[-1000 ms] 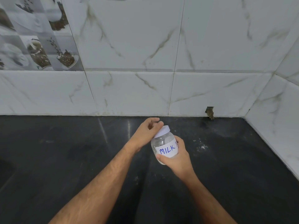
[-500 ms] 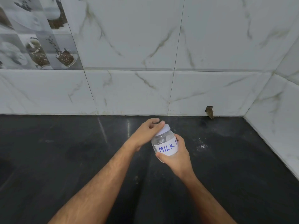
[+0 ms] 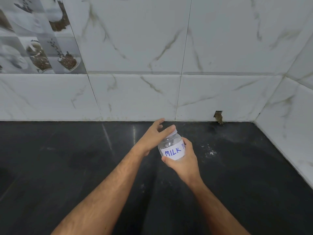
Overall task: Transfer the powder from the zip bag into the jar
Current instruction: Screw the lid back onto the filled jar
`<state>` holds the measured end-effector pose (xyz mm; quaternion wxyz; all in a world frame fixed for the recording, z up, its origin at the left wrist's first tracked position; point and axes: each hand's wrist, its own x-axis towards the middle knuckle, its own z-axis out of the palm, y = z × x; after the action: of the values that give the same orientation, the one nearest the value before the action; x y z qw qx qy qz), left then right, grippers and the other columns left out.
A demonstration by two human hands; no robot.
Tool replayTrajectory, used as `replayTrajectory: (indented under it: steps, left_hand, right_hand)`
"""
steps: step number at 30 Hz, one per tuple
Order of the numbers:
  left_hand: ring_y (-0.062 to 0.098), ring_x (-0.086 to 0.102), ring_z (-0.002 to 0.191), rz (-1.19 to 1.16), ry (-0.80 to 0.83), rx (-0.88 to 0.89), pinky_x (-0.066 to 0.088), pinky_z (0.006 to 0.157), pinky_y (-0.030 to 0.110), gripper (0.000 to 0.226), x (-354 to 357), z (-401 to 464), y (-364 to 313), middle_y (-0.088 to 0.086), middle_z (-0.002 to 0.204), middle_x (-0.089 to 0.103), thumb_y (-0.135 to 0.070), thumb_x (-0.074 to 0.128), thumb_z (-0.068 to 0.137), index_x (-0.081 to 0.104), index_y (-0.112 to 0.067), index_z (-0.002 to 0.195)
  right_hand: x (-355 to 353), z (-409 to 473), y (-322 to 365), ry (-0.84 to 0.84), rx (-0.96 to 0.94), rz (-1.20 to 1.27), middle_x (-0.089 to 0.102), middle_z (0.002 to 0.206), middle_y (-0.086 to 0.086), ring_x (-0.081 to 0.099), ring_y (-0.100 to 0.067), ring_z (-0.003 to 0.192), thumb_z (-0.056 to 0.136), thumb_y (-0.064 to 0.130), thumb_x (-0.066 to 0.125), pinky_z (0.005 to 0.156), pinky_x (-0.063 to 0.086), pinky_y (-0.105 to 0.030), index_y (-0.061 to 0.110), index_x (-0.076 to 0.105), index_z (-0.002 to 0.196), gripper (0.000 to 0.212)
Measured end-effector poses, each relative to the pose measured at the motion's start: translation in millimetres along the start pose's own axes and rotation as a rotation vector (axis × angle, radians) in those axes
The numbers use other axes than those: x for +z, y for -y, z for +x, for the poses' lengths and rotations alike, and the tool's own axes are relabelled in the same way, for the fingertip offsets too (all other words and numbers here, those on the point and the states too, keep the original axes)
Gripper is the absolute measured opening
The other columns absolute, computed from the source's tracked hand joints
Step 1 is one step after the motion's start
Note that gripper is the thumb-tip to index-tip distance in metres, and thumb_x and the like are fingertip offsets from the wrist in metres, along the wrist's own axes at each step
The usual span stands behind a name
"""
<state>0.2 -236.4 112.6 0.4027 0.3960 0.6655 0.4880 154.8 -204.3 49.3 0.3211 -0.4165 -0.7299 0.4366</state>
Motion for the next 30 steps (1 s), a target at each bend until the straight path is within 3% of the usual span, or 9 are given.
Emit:
replayTrajectory:
  steps: [2, 5, 11, 13, 16, 18, 20, 26, 30]
  left_hand:
    - [0.010, 0.058, 0.110, 0.064, -0.134, -0.004, 0.047, 0.090, 0.026, 0.094, 5.2, -2.4, -2.0, 0.000, 0.125, 0.053, -0.071, 0.070, 0.062, 0.042, -0.030, 0.142]
    - [0.011, 0.064, 0.094, 0.029, -0.174, -0.002, 0.048, 0.077, 0.023, 0.090, 5.1, -1.7, 0.3, 0.002, 0.106, 0.060, -0.062, 0.080, 0.058, 0.048, -0.026, 0.134]
    - [0.019, 0.067, 0.110, -0.220, 0.070, -0.014, 0.052, 0.087, 0.027, 0.088, -5.5, 0.7, 3.4, 0.008, 0.128, 0.062, -0.021, 0.079, 0.068, 0.039, -0.026, 0.146]
    - [0.015, 0.058, 0.121, -0.140, 0.095, -0.013, 0.047, 0.093, 0.025, 0.088, -2.2, -0.1, 0.1, 0.004, 0.139, 0.052, -0.035, 0.077, 0.071, 0.036, -0.029, 0.148]
    - [0.013, 0.055, 0.119, 0.036, -0.164, 0.008, 0.046, 0.098, 0.029, 0.089, 9.3, -0.8, -3.2, 0.001, 0.131, 0.053, -0.067, 0.070, 0.067, 0.043, -0.028, 0.143]
    - [0.011, 0.062, 0.099, 0.089, -0.284, 0.027, 0.051, 0.087, 0.027, 0.084, 14.8, -0.2, -4.7, -0.002, 0.108, 0.060, -0.068, 0.073, 0.064, 0.050, -0.026, 0.133]
    - [0.011, 0.064, 0.091, 0.025, -0.265, 0.035, 0.052, 0.082, 0.026, 0.079, 16.4, 1.8, -5.3, -0.002, 0.098, 0.061, -0.057, 0.082, 0.065, 0.051, -0.025, 0.129]
    - [0.018, 0.062, 0.114, -0.216, 0.009, 0.041, 0.051, 0.089, 0.028, 0.070, 10.5, 6.3, -7.5, 0.007, 0.132, 0.056, -0.021, 0.078, 0.072, 0.048, -0.032, 0.134]
    - [0.012, 0.049, 0.126, -0.091, -0.029, 0.049, 0.042, 0.098, 0.028, 0.079, 20.2, 5.3, -9.8, -0.002, 0.141, 0.045, -0.049, 0.071, 0.071, 0.041, -0.035, 0.142]
  right_hand:
    - [1.1, -0.5, 1.5, -0.007, -0.007, -0.009, 0.054, 0.118, 0.022, 0.058, -0.001, 0.103, 0.045, 0.061, 0.082, 0.079, 0.050, -0.016, 0.049, 0.033, 0.127, 0.096]
    - [1.8, -0.9, 2.4, -0.023, -0.005, -0.012, 0.054, 0.115, 0.024, 0.057, 0.001, 0.102, 0.044, 0.062, 0.080, 0.075, 0.047, -0.013, 0.054, 0.031, 0.123, 0.093]
    - [-0.4, -1.1, -3.5, -0.018, 0.007, -0.013, 0.053, 0.116, 0.023, 0.058, -0.003, 0.102, 0.047, 0.057, 0.085, 0.083, 0.055, -0.022, 0.052, 0.029, 0.124, 0.096]
    - [-0.8, -0.9, -3.8, -0.033, 0.003, -0.026, 0.052, 0.118, 0.021, 0.058, -0.005, 0.104, 0.046, 0.060, 0.083, 0.086, 0.054, -0.023, 0.047, 0.032, 0.129, 0.098]
    - [-1.5, -0.3, -1.6, -0.062, -0.008, -0.046, 0.052, 0.123, 0.019, 0.057, -0.005, 0.106, 0.045, 0.064, 0.080, 0.087, 0.053, -0.023, 0.042, 0.033, 0.133, 0.102]
    - [-2.6, -0.2, -0.7, -0.064, -0.013, -0.052, 0.051, 0.125, 0.018, 0.056, -0.005, 0.108, 0.046, 0.063, 0.081, 0.085, 0.050, -0.021, 0.041, 0.033, 0.135, 0.103]
    - [-4.3, 0.2, -0.7, -0.067, -0.005, -0.045, 0.051, 0.126, 0.018, 0.056, -0.005, 0.109, 0.047, 0.061, 0.081, 0.083, 0.047, -0.017, 0.040, 0.033, 0.136, 0.104]
    - [-12.5, 1.2, -3.1, -0.087, 0.006, -0.018, 0.053, 0.123, 0.017, 0.057, -0.005, 0.104, 0.046, 0.061, 0.081, 0.085, 0.053, -0.023, 0.040, 0.035, 0.135, 0.102]
    - [-13.6, 0.3, -1.4, -0.098, -0.007, -0.036, 0.053, 0.125, 0.016, 0.057, -0.006, 0.107, 0.047, 0.061, 0.081, 0.086, 0.052, -0.024, 0.041, 0.034, 0.135, 0.102]
